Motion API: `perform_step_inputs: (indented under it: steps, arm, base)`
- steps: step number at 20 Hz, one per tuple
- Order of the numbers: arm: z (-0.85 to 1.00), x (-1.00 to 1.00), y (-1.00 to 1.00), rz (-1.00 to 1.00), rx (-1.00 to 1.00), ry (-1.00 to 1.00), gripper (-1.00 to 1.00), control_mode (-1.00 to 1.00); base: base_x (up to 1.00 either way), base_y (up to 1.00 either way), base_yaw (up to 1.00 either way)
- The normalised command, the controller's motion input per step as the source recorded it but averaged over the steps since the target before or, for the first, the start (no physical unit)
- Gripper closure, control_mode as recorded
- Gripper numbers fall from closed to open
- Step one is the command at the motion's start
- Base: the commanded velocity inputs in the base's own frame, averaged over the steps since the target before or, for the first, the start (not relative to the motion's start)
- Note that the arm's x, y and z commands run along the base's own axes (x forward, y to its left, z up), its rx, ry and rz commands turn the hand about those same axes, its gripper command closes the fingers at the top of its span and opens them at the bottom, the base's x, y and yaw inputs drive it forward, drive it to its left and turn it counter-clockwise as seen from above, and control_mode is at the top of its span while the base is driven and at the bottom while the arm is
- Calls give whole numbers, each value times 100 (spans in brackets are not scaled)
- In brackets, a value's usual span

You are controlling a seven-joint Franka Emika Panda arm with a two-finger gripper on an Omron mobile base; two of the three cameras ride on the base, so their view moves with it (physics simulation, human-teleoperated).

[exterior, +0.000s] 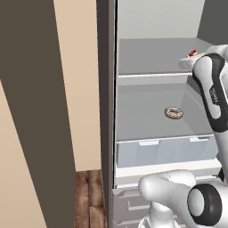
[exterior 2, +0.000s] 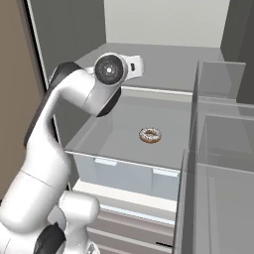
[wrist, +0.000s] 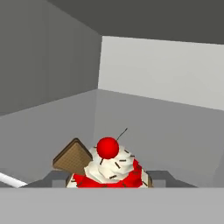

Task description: Take the cupcake and donut from the fridge and place them on the empty tray on the dining counter.

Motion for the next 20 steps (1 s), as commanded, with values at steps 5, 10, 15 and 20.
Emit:
perform_step_inputs:
  steps: [5,10,15,20]
  arm:
    - [0,-100,65,14,-9,-8,100,-100]
    - [-19,-100,36,1,-1,-26,100,-100]
    - [-31,-100,28,0,2,-10,100,-100]
    - [-38,-100,2,0,6,-17,100,-100]
  base:
    - [0,0,0]
    - [0,0,0]
    - [0,0,0]
    - [0,0,0]
